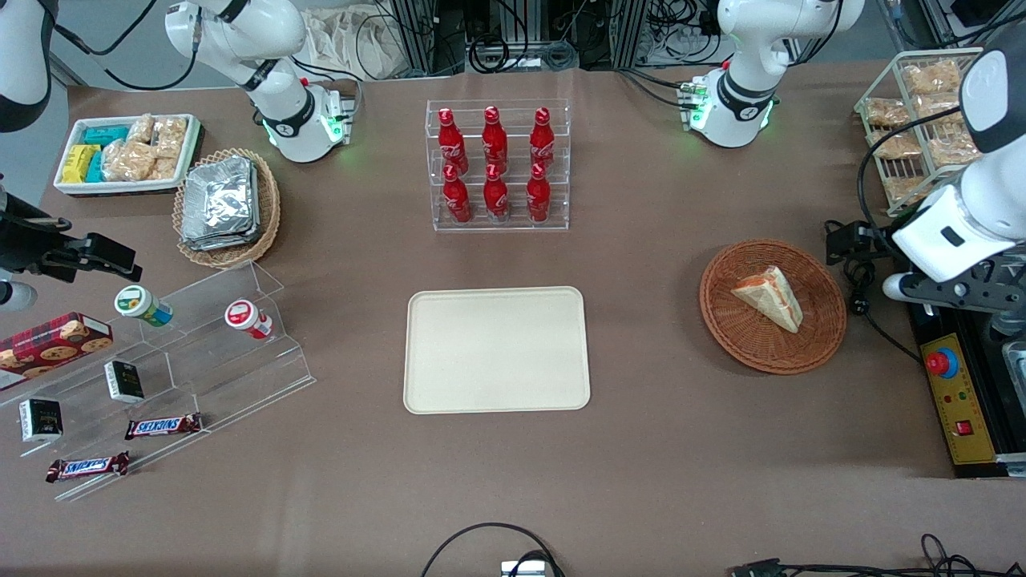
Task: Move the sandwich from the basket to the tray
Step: 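Move the left gripper down over the wrapped sandwich in the wicker basket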
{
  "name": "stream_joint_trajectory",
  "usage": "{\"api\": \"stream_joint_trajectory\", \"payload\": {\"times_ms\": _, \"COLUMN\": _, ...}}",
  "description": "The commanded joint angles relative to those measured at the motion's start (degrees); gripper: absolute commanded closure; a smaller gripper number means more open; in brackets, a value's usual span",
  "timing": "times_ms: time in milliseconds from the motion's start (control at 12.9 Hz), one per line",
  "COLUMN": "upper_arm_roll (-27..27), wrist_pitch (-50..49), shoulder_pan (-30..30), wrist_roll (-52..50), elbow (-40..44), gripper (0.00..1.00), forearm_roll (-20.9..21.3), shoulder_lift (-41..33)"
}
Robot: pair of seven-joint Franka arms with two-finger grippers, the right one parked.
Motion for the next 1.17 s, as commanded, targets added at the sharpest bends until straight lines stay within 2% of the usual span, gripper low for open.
{"api": "stream_joint_trajectory", "payload": {"times_ms": 0, "upper_arm_roll": 0.88, "wrist_pitch": -2.06, "shoulder_pan": -0.87, "wrist_roll": 0.85, "elbow": 3.24, "gripper": 0.00, "forearm_roll": -1.31, "shoulder_lift": 2.45}}
{"api": "stream_joint_trajectory", "payload": {"times_ms": 233, "upper_arm_roll": 0.79, "wrist_pitch": -2.07, "shoulder_pan": -1.31, "wrist_roll": -0.20, "elbow": 3.85, "gripper": 0.00, "forearm_roll": -0.87, "shoulder_lift": 3.77}}
{"api": "stream_joint_trajectory", "payload": {"times_ms": 467, "upper_arm_roll": 0.62, "wrist_pitch": 2.48, "shoulder_pan": -1.49, "wrist_roll": -12.98, "elbow": -2.37, "gripper": 0.00, "forearm_roll": -0.87, "shoulder_lift": 3.86}}
{"api": "stream_joint_trajectory", "payload": {"times_ms": 856, "upper_arm_roll": 0.79, "wrist_pitch": 31.63, "shoulder_pan": -1.31, "wrist_roll": -36.21, "elbow": -29.23, "gripper": 0.00, "forearm_roll": -0.61, "shoulder_lift": -0.88}}
{"api": "stream_joint_trajectory", "payload": {"times_ms": 1089, "upper_arm_roll": 0.79, "wrist_pitch": 39.06, "shoulder_pan": -1.40, "wrist_roll": -46.47, "elbow": -36.92, "gripper": 0.00, "forearm_roll": -0.26, "shoulder_lift": 0.86}}
